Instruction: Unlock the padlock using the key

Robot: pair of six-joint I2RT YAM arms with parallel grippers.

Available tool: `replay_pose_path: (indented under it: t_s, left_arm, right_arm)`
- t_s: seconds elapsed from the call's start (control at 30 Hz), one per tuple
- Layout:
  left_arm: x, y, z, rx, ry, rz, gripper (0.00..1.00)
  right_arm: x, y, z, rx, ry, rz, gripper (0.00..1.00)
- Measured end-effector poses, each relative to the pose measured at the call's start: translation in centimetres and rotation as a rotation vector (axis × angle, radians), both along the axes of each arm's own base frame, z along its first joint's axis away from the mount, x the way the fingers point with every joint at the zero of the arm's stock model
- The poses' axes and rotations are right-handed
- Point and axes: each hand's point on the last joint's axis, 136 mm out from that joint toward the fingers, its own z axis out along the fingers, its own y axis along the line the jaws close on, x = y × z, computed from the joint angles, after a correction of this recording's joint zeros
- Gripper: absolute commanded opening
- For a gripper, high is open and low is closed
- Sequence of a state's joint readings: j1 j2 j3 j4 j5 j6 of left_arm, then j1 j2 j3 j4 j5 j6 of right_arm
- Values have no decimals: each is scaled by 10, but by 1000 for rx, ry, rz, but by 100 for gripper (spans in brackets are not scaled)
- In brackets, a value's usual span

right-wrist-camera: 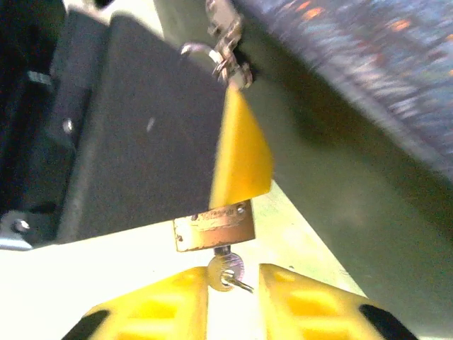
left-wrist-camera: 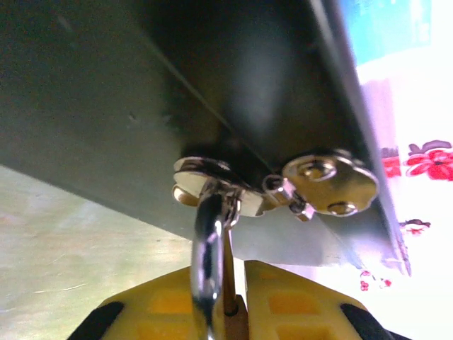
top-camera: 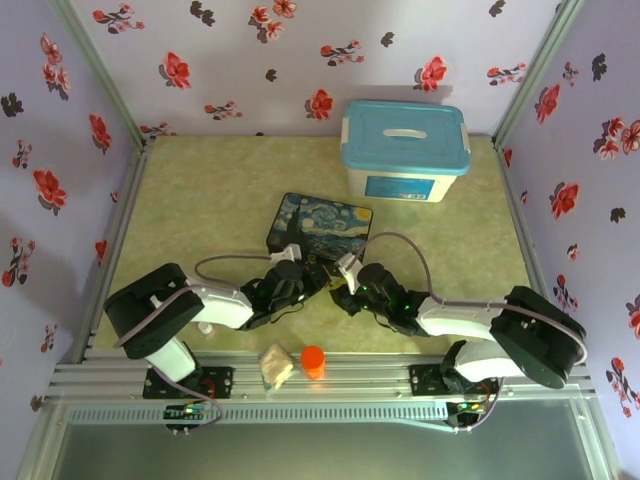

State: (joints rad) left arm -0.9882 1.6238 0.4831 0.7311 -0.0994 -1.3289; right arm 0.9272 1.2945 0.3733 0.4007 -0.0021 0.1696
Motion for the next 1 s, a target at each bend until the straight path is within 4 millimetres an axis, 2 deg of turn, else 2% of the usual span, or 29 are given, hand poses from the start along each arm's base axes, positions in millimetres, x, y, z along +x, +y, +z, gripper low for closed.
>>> replay_pose_path:
  t_s: [0.13, 0.27, 0.5, 0.7, 0.77, 0.87, 1.0]
  left_arm:
    - [-1, 4, -17, 34, 28, -7, 0]
    - [0, 5, -19, 50, 21, -20, 1]
    - [9, 4, -23, 132, 1, -43, 9]
    - [14, 6, -27, 246, -19, -64, 18]
    - [14, 8, -28, 266, -26, -68, 18]
    - [15, 11, -32, 299, -31, -71, 25]
    - [14, 13, -38, 355, -18, -79, 26]
  right_arm:
    - [3, -3, 21, 52, -29, -36, 30]
    - [13, -14, 32, 60, -61, -119, 31]
    - [30, -39, 29, 2, -89, -285, 28]
    - [38, -47, 28, -41, -109, -349, 28]
    - [41, -53, 26, -58, -114, -377, 28]
    - [44, -59, 23, -93, -123, -409, 28]
    - [46, -63, 20, -116, -126, -425, 27]
